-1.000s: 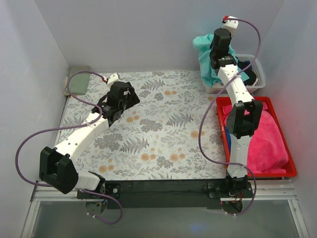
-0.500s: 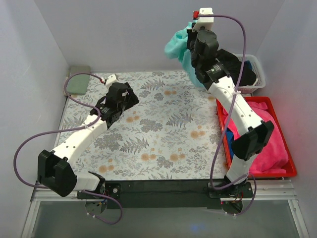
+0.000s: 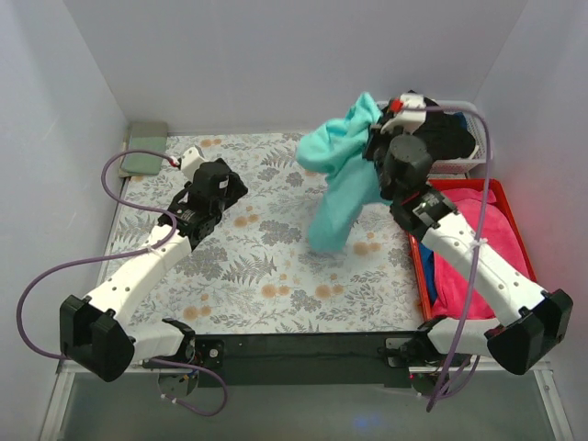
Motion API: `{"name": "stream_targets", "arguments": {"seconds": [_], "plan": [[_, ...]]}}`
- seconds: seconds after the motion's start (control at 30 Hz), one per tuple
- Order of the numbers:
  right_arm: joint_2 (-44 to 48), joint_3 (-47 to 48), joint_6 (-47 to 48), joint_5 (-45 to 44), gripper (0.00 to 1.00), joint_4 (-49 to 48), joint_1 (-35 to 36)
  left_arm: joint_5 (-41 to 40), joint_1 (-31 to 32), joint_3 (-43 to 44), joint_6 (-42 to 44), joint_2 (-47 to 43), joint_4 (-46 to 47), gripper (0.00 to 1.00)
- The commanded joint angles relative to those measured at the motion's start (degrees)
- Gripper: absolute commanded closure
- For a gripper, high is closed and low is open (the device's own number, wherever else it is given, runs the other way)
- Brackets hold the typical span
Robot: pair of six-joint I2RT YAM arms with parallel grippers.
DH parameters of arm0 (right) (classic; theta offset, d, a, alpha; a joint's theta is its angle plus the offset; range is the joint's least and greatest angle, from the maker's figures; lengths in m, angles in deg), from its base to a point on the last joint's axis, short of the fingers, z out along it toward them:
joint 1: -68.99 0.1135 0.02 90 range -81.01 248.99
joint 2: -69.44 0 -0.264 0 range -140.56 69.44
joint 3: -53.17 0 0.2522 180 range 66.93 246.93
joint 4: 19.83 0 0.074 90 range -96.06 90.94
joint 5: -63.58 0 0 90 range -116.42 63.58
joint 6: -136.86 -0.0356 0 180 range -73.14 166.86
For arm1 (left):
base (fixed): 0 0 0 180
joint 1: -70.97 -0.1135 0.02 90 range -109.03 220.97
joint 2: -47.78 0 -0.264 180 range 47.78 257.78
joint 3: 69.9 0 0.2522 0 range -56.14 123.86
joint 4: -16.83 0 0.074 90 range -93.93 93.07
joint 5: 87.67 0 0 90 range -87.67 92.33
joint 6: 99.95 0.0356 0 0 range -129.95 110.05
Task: Fold and stack the t-shirts
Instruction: Move the tshirt to the center of the board
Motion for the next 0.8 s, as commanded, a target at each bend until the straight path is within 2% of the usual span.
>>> {"name": "stream_targets", "arguments": {"seconds": [0.0,0.07,0.2,0.37,0.5,0.67,0.77], "plan": [[-1.25,-18.81,-14.7,-1.46,0.99,1.8,-0.19,-0.92,0.18,-2.35,-2.83,0.22,-1.45,0.43],[-3.09,-28.62,-23.67,-1.36,0.99,3.21,-0.19,0.48,0.18,-3.22,-3.27,1.19,-1.1,0.44],[-7.84,-32.73,-26.42,-3.38,0.99,4.96,-0.02,3.38,0.18,-4.89,-2.4,1.98,1.18,0.46],[-9.77,-31.59,-27.91,-1.98,0.99,7.78,-0.1,9.79,0.35,-7.53,1.47,2.33,6.71,0.47],[-12.85,-29.4,-29.58,-3.9,0.99,10.76,-0.1,15.33,2.46,-8.5,4.19,4.0,7.43,0.5],[-19.7,-22.73,-31.25,-5.85,0.99,13.84,-0.1,14.12,11.67,-10.52,6.83,5.76,7.34,0.56],[-21.82,-20.0,-31.69,-5.67,0.99,15.43,-0.1,13.67,15.9,-12.1,4.91,6.47,6.46,0.59]]}}
